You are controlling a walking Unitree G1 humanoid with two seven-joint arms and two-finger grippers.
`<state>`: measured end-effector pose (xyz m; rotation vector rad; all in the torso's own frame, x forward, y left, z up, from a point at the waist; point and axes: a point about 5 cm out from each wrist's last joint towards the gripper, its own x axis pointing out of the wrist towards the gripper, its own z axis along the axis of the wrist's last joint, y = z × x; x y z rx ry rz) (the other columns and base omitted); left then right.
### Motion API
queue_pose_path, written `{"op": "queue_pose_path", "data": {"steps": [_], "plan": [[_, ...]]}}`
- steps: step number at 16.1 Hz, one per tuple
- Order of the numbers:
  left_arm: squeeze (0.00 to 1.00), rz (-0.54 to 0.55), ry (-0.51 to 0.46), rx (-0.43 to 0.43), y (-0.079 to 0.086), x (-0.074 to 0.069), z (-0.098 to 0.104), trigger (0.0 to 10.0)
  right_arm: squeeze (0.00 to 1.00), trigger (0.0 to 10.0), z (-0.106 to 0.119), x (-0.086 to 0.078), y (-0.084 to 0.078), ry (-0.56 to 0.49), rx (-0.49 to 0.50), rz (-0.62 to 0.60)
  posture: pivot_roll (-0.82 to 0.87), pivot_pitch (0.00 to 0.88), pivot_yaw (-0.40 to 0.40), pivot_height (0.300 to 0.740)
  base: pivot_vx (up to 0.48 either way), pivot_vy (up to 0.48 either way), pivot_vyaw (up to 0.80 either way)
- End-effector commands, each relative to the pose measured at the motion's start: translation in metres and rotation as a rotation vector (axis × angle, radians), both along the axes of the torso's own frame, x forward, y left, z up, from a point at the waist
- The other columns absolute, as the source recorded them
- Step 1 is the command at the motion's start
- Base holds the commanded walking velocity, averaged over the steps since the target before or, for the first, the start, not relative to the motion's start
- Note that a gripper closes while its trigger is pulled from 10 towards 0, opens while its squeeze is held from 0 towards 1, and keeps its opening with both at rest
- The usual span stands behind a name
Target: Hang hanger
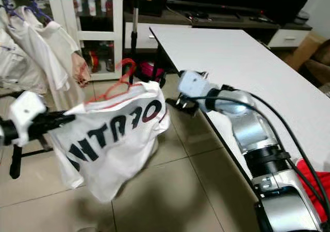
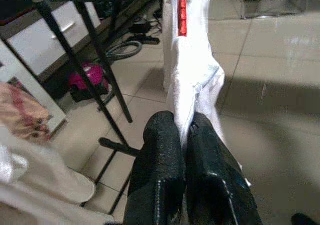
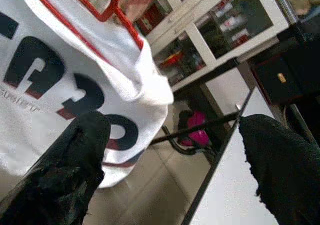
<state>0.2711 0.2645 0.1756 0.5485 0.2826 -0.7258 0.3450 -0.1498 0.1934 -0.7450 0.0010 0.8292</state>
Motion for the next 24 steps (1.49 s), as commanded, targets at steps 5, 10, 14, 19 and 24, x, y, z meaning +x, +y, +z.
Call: {"op": "queue_pose_path", "data": {"steps": [5, 10, 14, 19, 24], "plan": [[0.00, -0.157, 0.073, -0.168, -0.030, -0.015, -0.004, 0.0, 0.00, 10.0, -0.009, -0.005, -0.001, 0.036, 0.008, 0.047, 0.05, 0.000, -0.169, 0.740, 0.000, 0.000, 0.00], [0.00, -0.140, 0.079, -0.072, -0.026, -0.015, -0.020, 0.0, 0.00, 10.0, -0.023, -0.009, 0.009, 0.082, 0.017, 0.098, 0.05, 0.000, -0.164, 0.740, 0.000, 0.000, 0.00], [0.00, -0.233, -0.023, -0.164, -0.033, -0.015, -0.008, 0.0, 0.00, 10.0, -0.030, -0.021, 0.009, 0.230, 0.089, 0.234, 0.05, 0.000, -0.168, 0.740, 0.000, 0.000, 0.00], [0.00, -0.287, -0.090, -0.294, -0.035, -0.032, 0.007, 0.0, 0.00, 10.0, -0.022, -0.006, -0.006, 0.271, 0.189, 0.185, 0.05, 0.000, -0.197, 0.740, 0.000, 0.000, 0.00], [0.00, -0.313, -0.057, -0.326, -0.037, -0.047, 0.007, 0.0, 0.00, 10.0, -0.004, 0.004, 0.013, 0.296, 0.340, 0.314, 0.06, 0.000, -0.231, 0.740, 0.000, 0.000, 0.00]]}}
